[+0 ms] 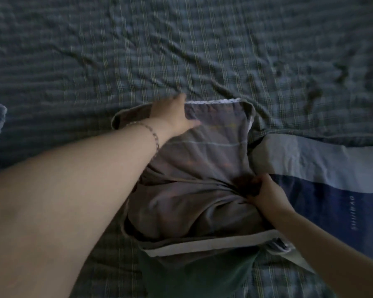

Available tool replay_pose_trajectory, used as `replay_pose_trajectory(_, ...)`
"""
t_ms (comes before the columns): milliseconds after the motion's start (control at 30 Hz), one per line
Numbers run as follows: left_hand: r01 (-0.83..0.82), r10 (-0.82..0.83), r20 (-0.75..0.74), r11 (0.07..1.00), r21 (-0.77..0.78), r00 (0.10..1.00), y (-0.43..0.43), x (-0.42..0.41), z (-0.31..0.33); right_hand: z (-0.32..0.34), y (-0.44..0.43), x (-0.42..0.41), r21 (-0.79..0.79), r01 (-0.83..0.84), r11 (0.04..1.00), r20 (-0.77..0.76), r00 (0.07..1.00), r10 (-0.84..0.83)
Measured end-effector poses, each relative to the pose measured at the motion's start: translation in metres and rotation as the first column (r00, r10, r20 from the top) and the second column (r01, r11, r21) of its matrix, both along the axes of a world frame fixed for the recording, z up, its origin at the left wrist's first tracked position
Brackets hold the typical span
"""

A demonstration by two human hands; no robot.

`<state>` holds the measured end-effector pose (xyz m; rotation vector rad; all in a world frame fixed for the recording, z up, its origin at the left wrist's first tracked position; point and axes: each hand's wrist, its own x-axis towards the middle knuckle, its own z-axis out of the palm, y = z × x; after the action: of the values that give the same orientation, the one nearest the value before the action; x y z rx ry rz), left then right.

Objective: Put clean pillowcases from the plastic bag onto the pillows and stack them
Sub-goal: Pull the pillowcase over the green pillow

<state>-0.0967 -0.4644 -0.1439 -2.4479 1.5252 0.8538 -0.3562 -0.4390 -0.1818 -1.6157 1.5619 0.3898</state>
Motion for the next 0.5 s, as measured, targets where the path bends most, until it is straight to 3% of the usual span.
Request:
replay_pose_trajectory(67, 0.070, -0.069, -0.013, 0.981, 0.181, 0.998, -0.013, -0.003, -0.016, -0.004, 0.002, 0.007, 0.052, 0.200, 0.978, 0.049, 0.978, -0.202)
replay_pose_trajectory(167, 0.123, -0.123, 0.040, 0.992, 0.004, 0.992, -0.007, -0.011, -0.025, -0.015, 0.000, 0.025, 0.251, 0.332, 0.909, 0.099, 0.926, -0.365)
replay_pose_trajectory(267, -0.068, 0.062, -0.029, 0.951, -0.300, 0.998, 0.009, -0.004, -0.015, -0.013, 0.001, 0.038, 0.253, 0.270, 0.929, 0.178, 0.931, -0.319)
replay_pose_trajectory(367, -0.302, 0.284, -0.116, 0.798, -0.522, 0.952, 0.016, 0.031, -0.001, 0.003, 0.005, 0.037, 0.152, 0.214, 0.965, 0.266, 0.931, -0.249)
replay_pose_trajectory(433, -0.422, 0.382, -0.188, 0.744, -0.519, 0.905, 0.016, 0.055, 0.003, 0.006, 0.009, 0.020, 0.194, 0.173, 0.966, 0.288, 0.931, -0.225)
replay_pose_trajectory(500, -0.431, 0.393, -0.181, 0.784, -0.447, 0.901, 0.019, 0.065, -0.002, 0.003, 0.014, 0.002, 0.342, 0.179, 0.922, 0.223, 0.938, -0.265)
